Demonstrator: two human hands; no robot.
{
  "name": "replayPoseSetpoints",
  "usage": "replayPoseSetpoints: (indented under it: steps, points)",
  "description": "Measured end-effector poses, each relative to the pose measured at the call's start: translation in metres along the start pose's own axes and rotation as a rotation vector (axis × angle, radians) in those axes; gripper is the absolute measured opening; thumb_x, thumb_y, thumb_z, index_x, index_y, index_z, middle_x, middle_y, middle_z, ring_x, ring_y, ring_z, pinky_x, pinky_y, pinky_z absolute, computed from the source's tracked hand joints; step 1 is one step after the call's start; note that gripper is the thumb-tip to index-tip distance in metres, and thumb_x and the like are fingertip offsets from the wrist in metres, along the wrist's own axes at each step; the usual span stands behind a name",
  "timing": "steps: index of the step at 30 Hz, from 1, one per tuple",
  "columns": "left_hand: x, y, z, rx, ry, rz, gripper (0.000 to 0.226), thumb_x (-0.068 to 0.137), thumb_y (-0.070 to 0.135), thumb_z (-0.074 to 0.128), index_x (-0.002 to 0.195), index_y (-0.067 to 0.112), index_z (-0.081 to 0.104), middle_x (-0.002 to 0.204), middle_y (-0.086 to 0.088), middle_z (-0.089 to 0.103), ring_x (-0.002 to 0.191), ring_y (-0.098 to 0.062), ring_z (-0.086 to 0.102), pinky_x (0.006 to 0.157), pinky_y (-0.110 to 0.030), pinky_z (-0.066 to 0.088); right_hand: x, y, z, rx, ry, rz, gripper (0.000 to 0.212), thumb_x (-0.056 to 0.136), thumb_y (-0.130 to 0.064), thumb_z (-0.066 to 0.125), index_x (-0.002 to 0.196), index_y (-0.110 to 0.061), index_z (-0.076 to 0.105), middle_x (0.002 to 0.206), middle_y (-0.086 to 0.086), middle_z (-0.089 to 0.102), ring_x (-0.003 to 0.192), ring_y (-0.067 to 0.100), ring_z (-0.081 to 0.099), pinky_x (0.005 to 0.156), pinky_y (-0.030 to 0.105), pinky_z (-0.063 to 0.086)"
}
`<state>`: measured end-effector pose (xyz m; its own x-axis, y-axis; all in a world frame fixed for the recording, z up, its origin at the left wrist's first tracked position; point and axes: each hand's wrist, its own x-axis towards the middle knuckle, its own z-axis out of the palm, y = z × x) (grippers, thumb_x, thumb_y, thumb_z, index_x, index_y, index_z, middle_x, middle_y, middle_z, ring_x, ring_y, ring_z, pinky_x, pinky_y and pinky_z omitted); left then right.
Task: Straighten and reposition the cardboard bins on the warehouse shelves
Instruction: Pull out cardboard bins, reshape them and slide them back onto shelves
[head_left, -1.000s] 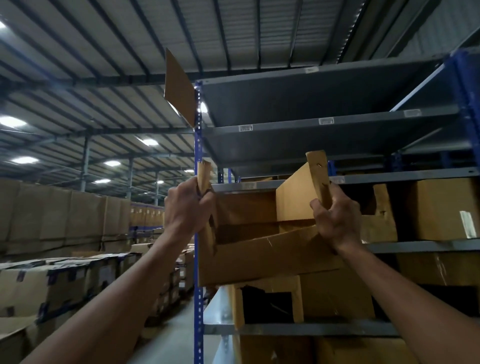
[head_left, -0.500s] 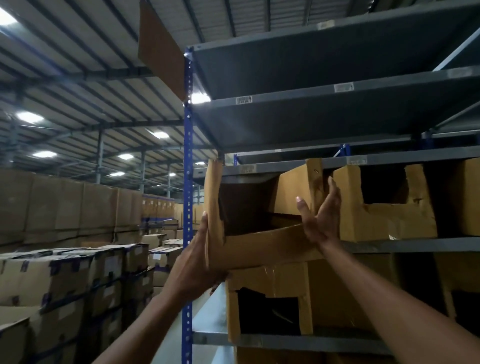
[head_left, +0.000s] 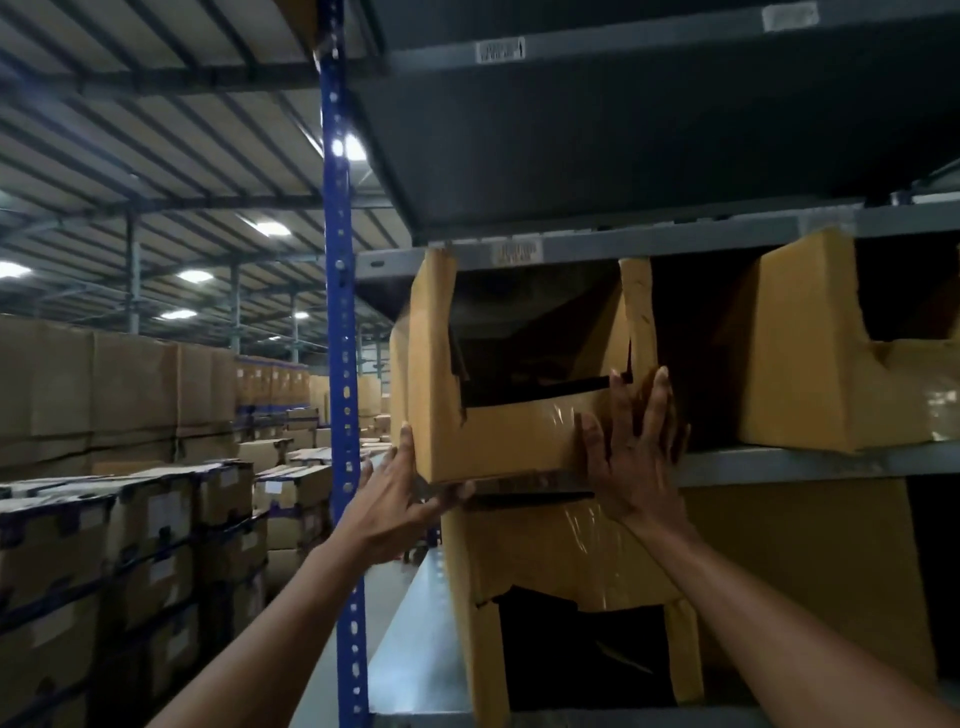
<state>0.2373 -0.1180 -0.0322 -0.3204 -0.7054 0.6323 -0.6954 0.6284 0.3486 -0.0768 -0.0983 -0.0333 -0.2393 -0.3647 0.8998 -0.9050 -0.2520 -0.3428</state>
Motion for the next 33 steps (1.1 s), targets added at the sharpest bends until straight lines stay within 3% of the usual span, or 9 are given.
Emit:
replayPoseSetpoints:
  steps: [4,12,14,16,18,21,25,30,33]
  points:
    - [-0.003,-0.024,0.031,0.093,0.131,0.031,0.137,0.067,0.109,0.005,0.168,0.018,-0.014,0.171,0.004,-0.021,0.161,-0.012,-0.016,0.128,-0.036,-0.021,-0.010,0.002,0.020,-0.026,0.012,0.030,0.070,0.103,-0.067,0.016,0.161,-0.044,-0.014,0.169,0.007,-0.029,0.158,0.035,-0.015,0.124,0.066,0.000]
    - [-0.002,-0.021,0.059,0.038,0.306,-0.001,0.133,0.074,0.105,0.008,0.169,0.013,-0.005,0.175,-0.001,-0.020,0.159,-0.009,-0.025,0.128,-0.035,-0.019,-0.010,0.007,0.028,-0.047,-0.018,0.069,0.079,0.102,-0.071,0.019,0.162,-0.036,-0.019,0.171,0.009,-0.023,0.159,0.026,-0.016,0.127,0.054,-0.007]
    - [-0.012,-0.014,0.063,-0.038,0.337,-0.021,0.132,0.076,0.103,0.025,0.170,0.014,-0.003,0.177,-0.002,-0.009,0.161,-0.011,-0.017,0.130,-0.035,-0.009,-0.017,0.011,0.018,0.064,-0.019,0.064,0.083,0.102,-0.069,0.035,0.164,-0.035,-0.008,0.173,0.005,-0.016,0.160,0.024,-0.009,0.128,0.051,-0.001]
    - [-0.027,0.001,0.066,-0.117,0.411,-0.062,0.126,0.082,0.090,0.051,0.170,0.012,0.006,0.175,-0.012,0.020,0.162,-0.022,0.013,0.130,-0.041,0.015,-0.031,0.013,0.000,0.170,-0.015,0.030,0.078,0.101,-0.054,0.055,0.163,-0.036,0.011,0.172,0.001,0.001,0.157,0.022,0.009,0.122,0.046,0.020]
    - [-0.050,0.021,0.076,-0.109,0.570,-0.080,0.109,0.089,0.067,0.070,0.167,0.007,0.022,0.153,-0.019,0.050,0.143,-0.030,0.043,0.116,-0.043,0.036,-0.050,0.022,-0.024,0.194,-0.025,-0.025,0.066,0.098,-0.037,0.065,0.156,-0.031,0.034,0.162,0.002,0.028,0.146,0.014,0.028,0.113,0.035,0.032]
    - [-0.091,0.070,0.105,-0.126,0.825,0.029,0.066,0.093,0.031,0.074,0.149,0.003,0.053,0.124,-0.012,0.069,0.114,-0.027,0.061,0.101,-0.040,0.048,-0.081,0.042,-0.072,0.254,-0.007,-0.114,0.038,0.095,-0.021,0.069,0.133,-0.021,0.062,0.129,0.001,0.061,0.121,0.015,0.056,0.099,0.031,0.048]
    - [-0.128,0.167,0.167,-0.188,0.551,0.270,0.012,0.098,0.021,0.069,0.100,0.011,0.077,0.090,0.000,0.074,0.078,-0.013,0.067,0.071,-0.032,0.055,-0.119,0.090,-0.150,0.205,-0.081,-0.069,0.014,0.096,-0.019,0.068,0.108,-0.017,0.075,0.102,-0.006,0.074,0.093,0.006,0.067,0.082,0.029,0.056]
    - [-0.148,0.310,0.239,-0.441,0.219,0.254,0.022,0.100,0.034,0.069,0.092,0.016,0.079,0.079,0.010,0.074,0.068,-0.003,0.071,0.060,-0.031,0.061,-0.160,0.163,-0.281,0.110,-0.168,0.036,0.012,0.097,-0.023,0.069,0.105,-0.023,0.078,0.085,-0.012,0.075,0.075,0.000,0.068,0.066,0.017,0.052]
    - [-0.159,0.396,0.268,-0.554,0.115,0.297,0.019,0.101,0.035,0.067,0.095,0.020,0.078,0.081,0.014,0.073,0.072,-0.004,0.073,0.060,-0.028,0.062,-0.172,0.214,-0.368,0.047,-0.206,0.100,0.014,0.096,-0.028,0.067,0.106,-0.026,0.077,0.082,-0.015,0.074,0.073,-0.001,0.068,0.067,0.022,0.056]
